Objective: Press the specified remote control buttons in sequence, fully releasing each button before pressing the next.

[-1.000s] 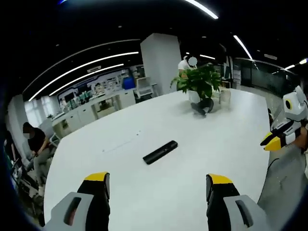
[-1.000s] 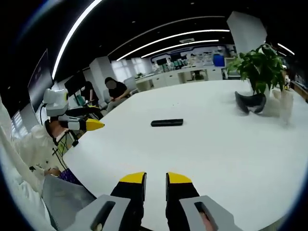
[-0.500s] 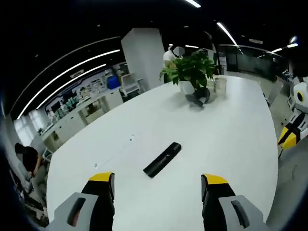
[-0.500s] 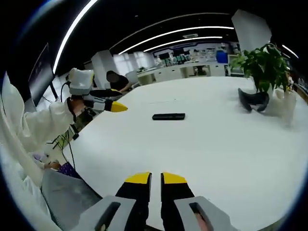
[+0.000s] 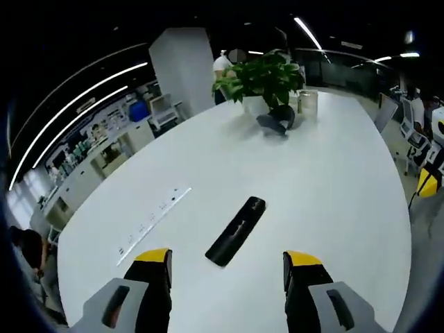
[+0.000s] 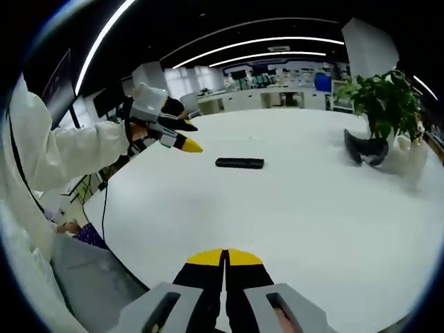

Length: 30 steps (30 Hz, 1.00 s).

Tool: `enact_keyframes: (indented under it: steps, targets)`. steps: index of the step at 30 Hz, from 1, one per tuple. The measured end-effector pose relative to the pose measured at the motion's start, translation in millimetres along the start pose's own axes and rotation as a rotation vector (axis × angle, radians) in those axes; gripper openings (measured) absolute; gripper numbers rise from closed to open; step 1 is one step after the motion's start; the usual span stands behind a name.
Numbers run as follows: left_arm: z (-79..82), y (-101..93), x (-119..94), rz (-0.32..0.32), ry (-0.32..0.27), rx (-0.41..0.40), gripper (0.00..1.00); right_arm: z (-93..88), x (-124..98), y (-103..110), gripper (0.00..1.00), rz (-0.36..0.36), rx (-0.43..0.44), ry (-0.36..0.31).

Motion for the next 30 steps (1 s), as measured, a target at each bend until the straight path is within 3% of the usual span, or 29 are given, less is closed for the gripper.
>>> enact_keyframes:
  steps: [6, 8, 12, 14, 16, 20, 30]
  targets:
    - [-7.7, 9.2, 27, -0.066, 0.056, 0.060, 0.57, -1.9, 0, -3, 0.00, 0.006, 0.045, 0.009]
    - [-13.3, 9.5, 36, -0.116, 0.090, 0.103, 0.56, -2.4, 0, -3, 0.00, 0.006, 0.049, 0.014]
    - [-14.1, 12.6, 50, -0.193, 0.107, 0.090, 0.48, -3.2, 0, -5, 0.00, 0.004, 0.040, 0.029]
    - [-16.1, 12.4, 57, -0.240, 0.136, 0.100, 0.48, -3.4, 0, -6, 0.00, 0.003, 0.044, 0.033]
    - [-15.4, 11.8, 63, -0.276, 0.128, 0.111, 0.49, -4.1, -1, -7, 0.00, -0.002, 0.051, 0.037]
    - [-25.7, 10.4, 73, -0.346, 0.194, 0.192, 0.42, -5.6, 2, -9, 0.00, -0.006, 0.058, 0.047]
    - [-34.9, 7.5, 91, -0.382, 0.254, 0.265, 0.35, -3.0, 3, -9, 0.00, 0.000, 0.053, 0.053]
Point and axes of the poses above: the point that each gripper's makers call its tool centre point, and the gripper's own axes: x roughly forward along the fingers, y roughly to its left, z roughly out of its top, the point moved 4 cm from there along -x, roughly backward along the fingers, and after that the axes turned 3 degrees about z, right-handed, at the moved point
